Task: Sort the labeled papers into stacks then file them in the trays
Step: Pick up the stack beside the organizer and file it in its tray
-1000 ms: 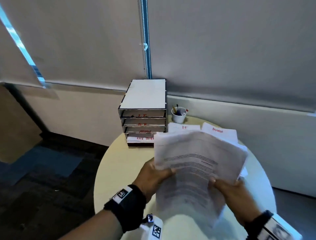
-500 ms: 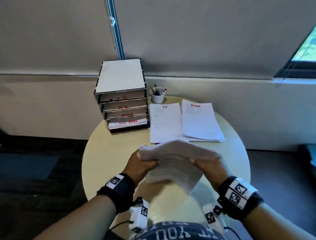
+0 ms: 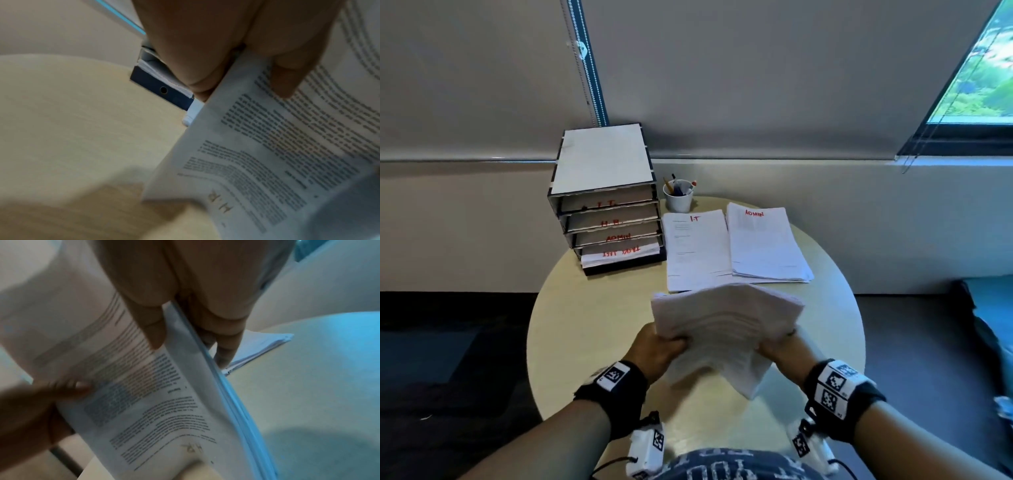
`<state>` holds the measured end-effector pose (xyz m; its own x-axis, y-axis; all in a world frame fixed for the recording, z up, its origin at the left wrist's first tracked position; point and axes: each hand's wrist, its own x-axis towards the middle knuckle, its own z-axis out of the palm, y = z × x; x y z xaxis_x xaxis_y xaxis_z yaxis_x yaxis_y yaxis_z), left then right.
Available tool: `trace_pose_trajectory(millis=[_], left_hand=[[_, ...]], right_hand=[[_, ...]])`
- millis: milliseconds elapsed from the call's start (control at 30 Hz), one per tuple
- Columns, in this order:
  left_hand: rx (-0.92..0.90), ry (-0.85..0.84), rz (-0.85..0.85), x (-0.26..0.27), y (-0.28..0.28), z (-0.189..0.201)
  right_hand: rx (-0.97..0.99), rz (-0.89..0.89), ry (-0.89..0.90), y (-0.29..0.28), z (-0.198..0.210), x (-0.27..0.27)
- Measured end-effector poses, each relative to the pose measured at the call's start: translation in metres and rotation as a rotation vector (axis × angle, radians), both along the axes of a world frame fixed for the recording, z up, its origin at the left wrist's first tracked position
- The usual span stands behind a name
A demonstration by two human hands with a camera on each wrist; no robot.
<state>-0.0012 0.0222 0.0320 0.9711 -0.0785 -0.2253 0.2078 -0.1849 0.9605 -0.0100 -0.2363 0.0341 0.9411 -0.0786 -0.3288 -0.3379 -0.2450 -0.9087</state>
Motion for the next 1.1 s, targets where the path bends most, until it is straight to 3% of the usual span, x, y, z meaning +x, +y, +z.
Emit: trace_pose_trajectory(millis=[100,233,400,467,533,633,767,933,1000,1100], left_hand=[[-0.097,0.005,0.037,0.007,-0.007,0.015],[-0.45,0.047,0.171,0.016,-0.001,0.043],[-0.852,0.249,0.341,0.018,-0.01,0.056],[-0.939,0.296,0.366,0.014,-0.019,0.055],[-0.964,0.325,0.343,0.01,-0.027,0.054],[-0.954,0.316,0.338,0.007,-0.021,0.047],[-0.887,0.289,0.307,0.013,0.026,0.047],[-0.49,0.269,-0.096,0.014,0.061,0.054],[-0.373,0.225,-0.112,0.014,0.058,0.051],[-0.143,0.064,0.035,0.013,0.05,0.042]], right_hand=[[0.027,-0.064,-0.051,-0.007,0.006,0.004],[0.112,0.021,-0.075,-0.037,0.023,-0.002],[0.701,-0.083,-0.041,-0.043,0.035,-0.005],[0.796,-0.112,-0.097,-0.034,0.045,0.001],[0.77,-0.166,-0.164,-0.024,0.057,0.007],[0.654,-0.211,-0.217,-0.025,0.067,0.012],[0.578,-0.123,-0.245,-0.055,0.076,0.014],[0.39,0.043,-0.089,-0.078,0.071,0.015],[0.332,0.043,-0.072,-0.07,0.063,0.018],[0.232,-0.029,-0.15,-0.06,0.054,0.018]])
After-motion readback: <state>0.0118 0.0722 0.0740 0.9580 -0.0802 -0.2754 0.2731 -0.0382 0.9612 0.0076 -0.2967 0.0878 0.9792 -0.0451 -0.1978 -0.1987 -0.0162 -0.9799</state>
